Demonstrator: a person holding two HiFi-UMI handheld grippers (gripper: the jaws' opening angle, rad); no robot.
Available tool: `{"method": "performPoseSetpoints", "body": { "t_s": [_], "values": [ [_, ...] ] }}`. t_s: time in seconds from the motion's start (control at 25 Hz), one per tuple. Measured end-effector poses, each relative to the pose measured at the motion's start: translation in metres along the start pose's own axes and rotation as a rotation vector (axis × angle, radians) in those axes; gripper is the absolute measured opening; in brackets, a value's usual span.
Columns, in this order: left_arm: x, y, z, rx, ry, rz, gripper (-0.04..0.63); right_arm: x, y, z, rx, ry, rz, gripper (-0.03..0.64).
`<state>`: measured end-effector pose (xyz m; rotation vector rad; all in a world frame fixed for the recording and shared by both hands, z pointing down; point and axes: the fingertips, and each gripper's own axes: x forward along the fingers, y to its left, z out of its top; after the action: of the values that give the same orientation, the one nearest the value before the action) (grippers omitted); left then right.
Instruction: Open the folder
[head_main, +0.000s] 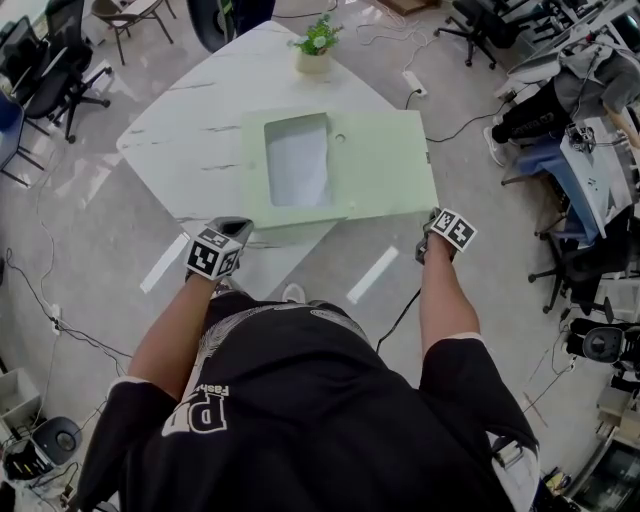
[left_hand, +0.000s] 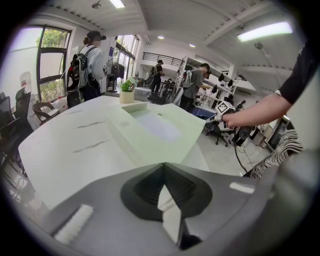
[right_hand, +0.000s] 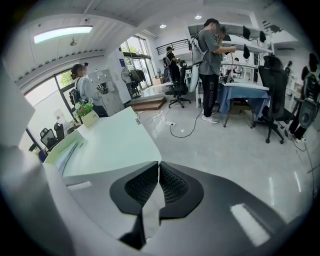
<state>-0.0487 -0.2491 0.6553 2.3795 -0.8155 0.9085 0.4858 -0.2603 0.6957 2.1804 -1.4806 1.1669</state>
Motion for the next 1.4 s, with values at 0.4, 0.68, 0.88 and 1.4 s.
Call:
{"method": "performPoseSetpoints", "body": {
  "t_s": [0.4,0.68,0.88,1.4],
  "values": [
    [-0.001,0.004,0.000,0.007,0.008,-0.009,0.051,-0.013,0.004,0.006,0.034,-0.053,0.039,0.014],
    [0.001,0.001,0.002,0.034,0.028,-0.008,0.051,-0.038,0.010,0.025,-0.009,-0.131,0.063,0.000],
    [0.000,0.000,0.003,0.037,0.028,-0.003,0.051,-0.071,0.028,0.042,-0.043,-0.211,0.115,0.006],
    [-0.021,-0.006,0.013,-0.020,-0.062,0.021,0.051,-0.174,0.112,0.066,-0.196,-0.369,0.261,0.006]
  ]
}}
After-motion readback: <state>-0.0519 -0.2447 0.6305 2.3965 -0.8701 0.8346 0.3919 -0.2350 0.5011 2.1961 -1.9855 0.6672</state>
